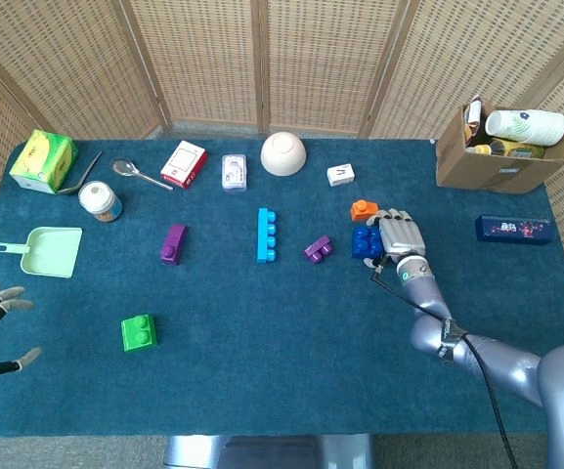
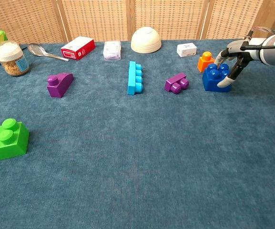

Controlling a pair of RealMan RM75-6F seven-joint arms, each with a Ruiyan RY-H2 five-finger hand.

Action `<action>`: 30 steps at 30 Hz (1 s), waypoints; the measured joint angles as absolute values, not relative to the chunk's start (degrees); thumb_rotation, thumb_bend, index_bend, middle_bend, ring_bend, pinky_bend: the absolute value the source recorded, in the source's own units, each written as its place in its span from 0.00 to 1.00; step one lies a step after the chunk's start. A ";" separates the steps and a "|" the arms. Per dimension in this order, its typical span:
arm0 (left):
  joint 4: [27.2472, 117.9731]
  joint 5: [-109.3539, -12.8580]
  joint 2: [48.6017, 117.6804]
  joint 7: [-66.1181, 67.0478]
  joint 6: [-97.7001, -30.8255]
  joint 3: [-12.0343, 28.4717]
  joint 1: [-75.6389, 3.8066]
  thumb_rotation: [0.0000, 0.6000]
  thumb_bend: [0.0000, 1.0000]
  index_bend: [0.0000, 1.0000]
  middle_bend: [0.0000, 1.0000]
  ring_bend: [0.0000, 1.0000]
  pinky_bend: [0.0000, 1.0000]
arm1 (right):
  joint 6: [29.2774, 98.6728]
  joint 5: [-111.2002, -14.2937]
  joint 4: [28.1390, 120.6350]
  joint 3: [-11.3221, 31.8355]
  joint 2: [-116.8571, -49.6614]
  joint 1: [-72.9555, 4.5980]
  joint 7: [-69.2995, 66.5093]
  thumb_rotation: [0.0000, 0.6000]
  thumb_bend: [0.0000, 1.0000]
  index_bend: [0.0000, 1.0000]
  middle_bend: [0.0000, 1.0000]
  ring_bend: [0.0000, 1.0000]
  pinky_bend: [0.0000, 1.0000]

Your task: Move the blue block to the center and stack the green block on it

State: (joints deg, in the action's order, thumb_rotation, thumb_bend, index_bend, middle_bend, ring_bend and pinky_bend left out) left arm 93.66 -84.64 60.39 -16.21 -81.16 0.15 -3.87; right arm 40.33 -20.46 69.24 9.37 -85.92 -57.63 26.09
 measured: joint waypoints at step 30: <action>93.98 -85.18 60.41 -15.60 -81.26 0.51 -4.17 0.99 0.24 0.31 0.21 0.04 0.00 | 41.13 -21.30 76.11 10.43 -81.02 -57.17 23.98 1.00 0.24 0.45 0.15 0.00 0.00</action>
State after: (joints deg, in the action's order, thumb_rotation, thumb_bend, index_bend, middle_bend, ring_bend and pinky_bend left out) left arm 93.98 -85.18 60.41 -15.60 -81.26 0.51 -4.17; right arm 41.13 -21.30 76.11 10.43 -81.02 -57.17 23.98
